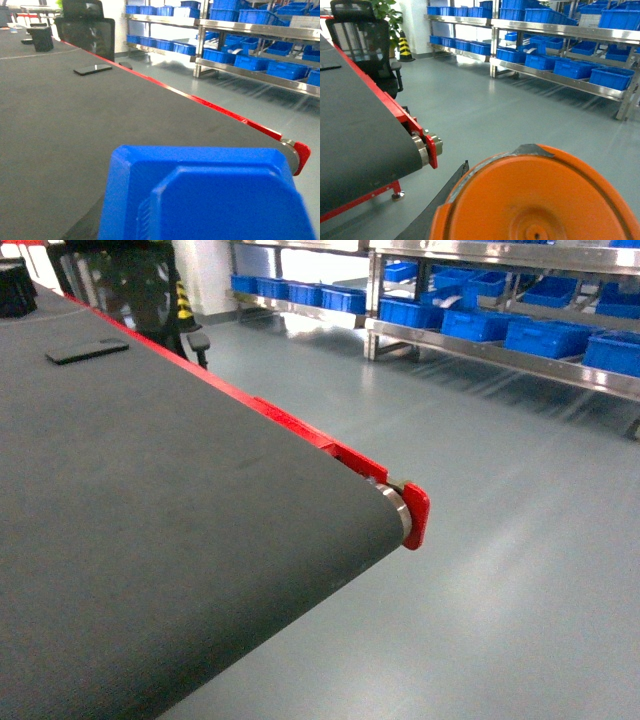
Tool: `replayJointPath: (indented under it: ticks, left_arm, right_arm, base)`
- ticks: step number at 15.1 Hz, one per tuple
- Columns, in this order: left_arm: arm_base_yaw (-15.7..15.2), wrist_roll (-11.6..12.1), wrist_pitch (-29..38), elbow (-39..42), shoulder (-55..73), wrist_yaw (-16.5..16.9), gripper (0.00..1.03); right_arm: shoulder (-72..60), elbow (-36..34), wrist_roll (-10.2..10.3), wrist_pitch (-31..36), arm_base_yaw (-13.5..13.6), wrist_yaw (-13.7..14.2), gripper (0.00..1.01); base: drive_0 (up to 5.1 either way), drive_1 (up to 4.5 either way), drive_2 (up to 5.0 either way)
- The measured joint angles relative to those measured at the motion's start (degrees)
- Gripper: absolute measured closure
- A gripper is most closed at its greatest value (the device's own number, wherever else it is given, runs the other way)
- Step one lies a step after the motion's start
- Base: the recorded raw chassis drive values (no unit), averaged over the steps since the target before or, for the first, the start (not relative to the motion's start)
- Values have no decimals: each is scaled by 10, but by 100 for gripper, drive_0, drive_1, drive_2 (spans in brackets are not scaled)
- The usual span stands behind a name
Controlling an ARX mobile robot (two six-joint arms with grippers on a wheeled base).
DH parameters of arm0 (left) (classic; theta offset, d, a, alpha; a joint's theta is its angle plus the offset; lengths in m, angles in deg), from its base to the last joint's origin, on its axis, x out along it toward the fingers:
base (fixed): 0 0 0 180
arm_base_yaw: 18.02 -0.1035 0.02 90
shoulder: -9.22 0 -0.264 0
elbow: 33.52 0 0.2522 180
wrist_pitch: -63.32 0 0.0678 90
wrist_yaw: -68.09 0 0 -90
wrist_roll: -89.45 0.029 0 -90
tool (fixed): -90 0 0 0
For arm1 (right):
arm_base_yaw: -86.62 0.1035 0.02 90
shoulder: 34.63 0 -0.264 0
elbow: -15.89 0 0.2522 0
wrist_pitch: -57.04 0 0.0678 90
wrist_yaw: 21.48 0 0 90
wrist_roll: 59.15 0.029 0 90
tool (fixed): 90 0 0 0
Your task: Sort blue parts and orange caps into right shelf containers
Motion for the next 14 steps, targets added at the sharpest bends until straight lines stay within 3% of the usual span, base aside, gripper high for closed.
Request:
replayJointPath:
  ticks: [14]
  left_arm:
    - [0, 0, 0, 0, 0, 0, 61]
  right_arm:
    - [0, 0, 0, 0, 0, 0, 59]
  base:
    - [-163, -163, -163]
